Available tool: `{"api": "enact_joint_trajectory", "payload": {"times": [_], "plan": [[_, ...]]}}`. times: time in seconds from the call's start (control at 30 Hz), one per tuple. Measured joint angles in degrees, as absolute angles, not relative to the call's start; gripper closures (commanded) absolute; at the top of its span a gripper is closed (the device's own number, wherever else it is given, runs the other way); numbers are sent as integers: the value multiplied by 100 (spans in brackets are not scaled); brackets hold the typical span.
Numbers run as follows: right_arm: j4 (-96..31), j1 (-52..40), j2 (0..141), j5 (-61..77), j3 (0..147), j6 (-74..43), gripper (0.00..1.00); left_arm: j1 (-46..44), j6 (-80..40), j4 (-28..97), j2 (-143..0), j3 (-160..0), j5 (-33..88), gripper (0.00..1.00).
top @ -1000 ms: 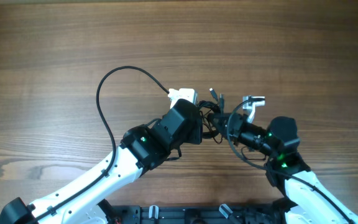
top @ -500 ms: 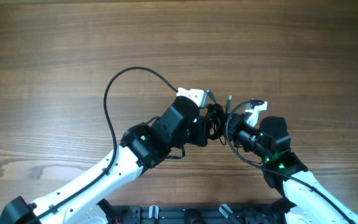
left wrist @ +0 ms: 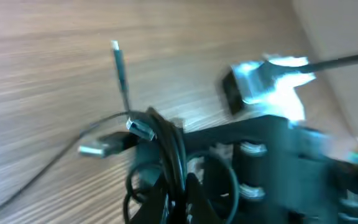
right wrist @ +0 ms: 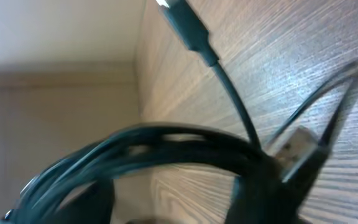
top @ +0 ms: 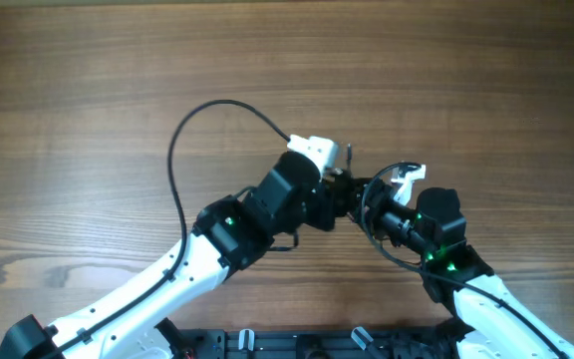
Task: Untangle cables
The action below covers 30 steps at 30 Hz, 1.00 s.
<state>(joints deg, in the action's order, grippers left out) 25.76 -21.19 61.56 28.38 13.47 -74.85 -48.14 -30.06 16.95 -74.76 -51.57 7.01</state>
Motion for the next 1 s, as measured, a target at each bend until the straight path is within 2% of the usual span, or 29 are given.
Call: {"api": "enact_joint_trajectory", "payload": {"times": [0.2, 0.27, 0.3, 0.33, 0.37, 0.6, 0.7, 0.73, 0.8, 0.83, 0.9, 1.0], "plan": [[2622, -1857, 6171, 2821, 1354, -7448, 29, -4709, -2980, 2429, -7474, -5170, 480, 96], [2628, -1706, 6171, 2801, 1354, -7441, 22, -4633, -2980, 2445, -7474, -5170, 486, 96], [2628, -1619, 6171, 2801, 1354, -7428, 14, -4565, -2980, 2453, -7474, -5170, 497, 96], [2622, -1529, 6171, 2803, 1354, -7415, 1, -4510, -2980, 2484, -7474, -5170, 497, 96], [2611, -1459, 6171, 2803, 1354, -7435, 0, -4464, -2978, 2510, -7474, -5170, 497, 96], [2571, -856, 6171, 2871, 1356, -7387, 1, -4226, -3081, 2576, -7474, -5170, 495, 96], [2523, -829, 6171, 3293, 1361, -7389, 1, -4213, -3758, 2526, -7474, -5170, 408, 96], [2421, -829, 6171, 3470, 1367, -7387, 3, -4202, -4101, 2491, -7474, -5170, 331, 96], [2174, -829, 6171, 3774, 1376, -7474, 15, -4182, -4991, 2443, -7474, -5170, 139, 96], [2012, -836, 6171, 3935, 1376, -7564, 24, -4178, -5439, 2405, -7474, -5170, 60, 96], [1811, -904, 6171, 4224, 1376, -7723, 25, -4160, -6333, 2265, -7474, -5170, -60, 96], [1704, -1162, 6171, 4344, 1376, -8130, 25, -4160, -6877, 2171, -7474, -5170, -115, 96]]}}
